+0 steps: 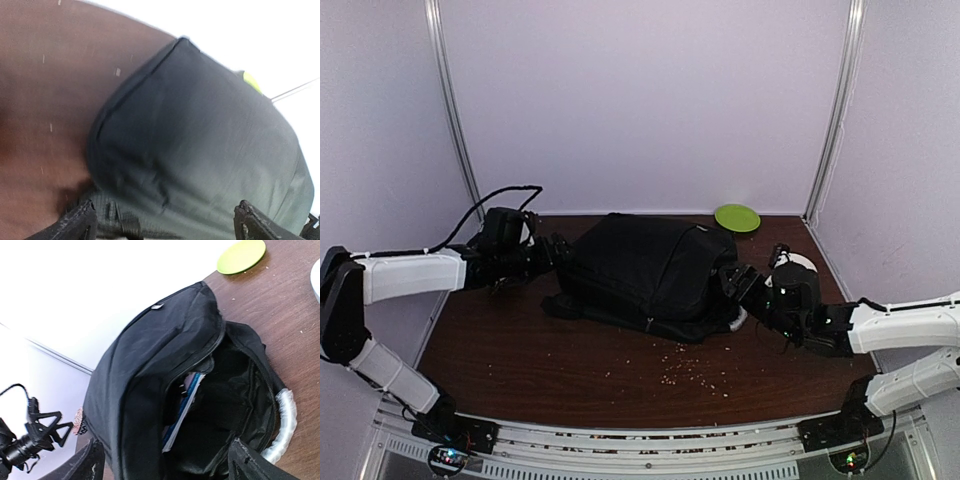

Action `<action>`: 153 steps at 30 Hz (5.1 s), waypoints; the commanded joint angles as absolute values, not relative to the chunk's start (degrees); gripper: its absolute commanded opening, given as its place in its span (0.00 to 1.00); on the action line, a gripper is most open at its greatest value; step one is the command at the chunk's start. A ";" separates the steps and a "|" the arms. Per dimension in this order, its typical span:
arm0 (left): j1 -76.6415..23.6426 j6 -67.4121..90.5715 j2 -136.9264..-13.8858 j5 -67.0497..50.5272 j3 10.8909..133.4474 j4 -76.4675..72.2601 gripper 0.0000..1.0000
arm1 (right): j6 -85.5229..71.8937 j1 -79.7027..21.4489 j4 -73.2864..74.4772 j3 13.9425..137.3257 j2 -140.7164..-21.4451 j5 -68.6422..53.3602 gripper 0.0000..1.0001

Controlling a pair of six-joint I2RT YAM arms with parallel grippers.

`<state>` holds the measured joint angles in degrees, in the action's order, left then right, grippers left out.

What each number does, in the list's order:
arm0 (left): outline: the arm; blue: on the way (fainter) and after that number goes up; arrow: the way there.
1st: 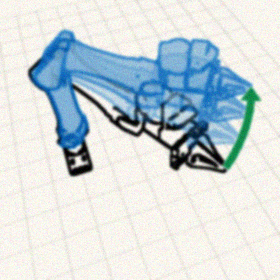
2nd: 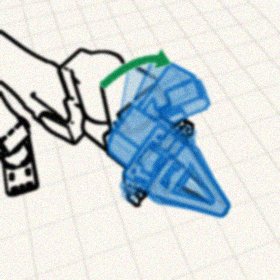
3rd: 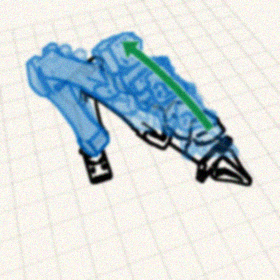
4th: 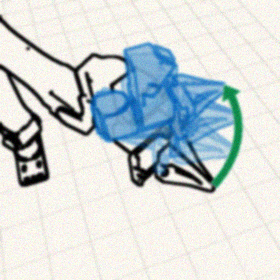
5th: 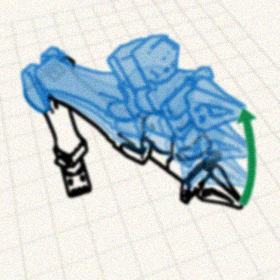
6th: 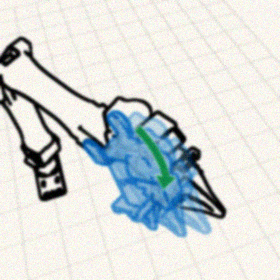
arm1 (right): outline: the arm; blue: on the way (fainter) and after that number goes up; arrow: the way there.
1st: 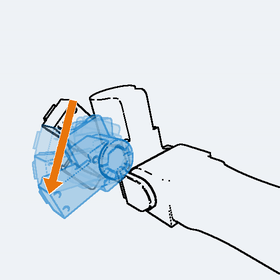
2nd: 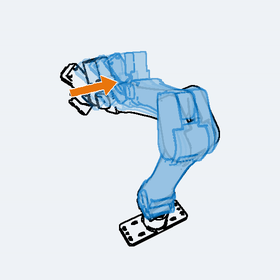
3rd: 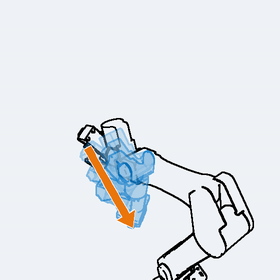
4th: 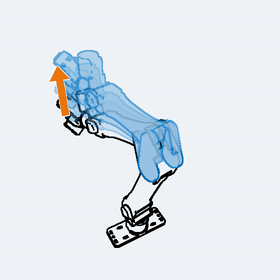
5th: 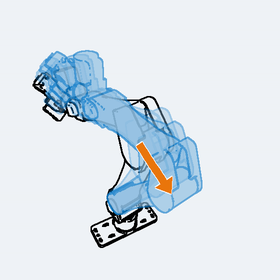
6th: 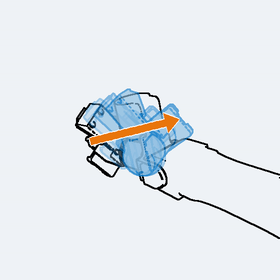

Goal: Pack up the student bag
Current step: Zip the student bag at the center of the board.

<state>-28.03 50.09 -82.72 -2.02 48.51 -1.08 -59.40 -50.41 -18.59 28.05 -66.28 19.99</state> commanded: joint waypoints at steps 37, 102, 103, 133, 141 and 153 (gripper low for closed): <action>-26.70 56.89 -87.27 7.05 40.50 -7.30 0.00 | -31.02 -35.16 11.72 68.50 -95.46 -7.71 0.00; -66.29 15.33 -125.58 36.00 117.59 35.96 0.90 | -56.03 -34.37 0.72 25.40 -48.88 11.96 0.63; -66.43 15.08 -127.12 36.73 118.94 36.70 0.90 | -55.99 -34.39 1.22 25.25 -48.25 12.02 0.63; -65.13 21.12 -124.12 26.66 120.67 34.94 0.07 | -54.19 -34.36 -2.00 23.01 -47.91 6.43 0.64; -59.76 29.92 -115.94 6.94 106.90 24.39 0.04 | -55.33 -34.36 -17.35 20.49 -52.78 -1.73 0.66; -58.49 30.14 -111.77 -0.11 100.33 21.88 0.81 | -52.45 -34.38 -18.15 21.87 -52.60 -2.64 0.66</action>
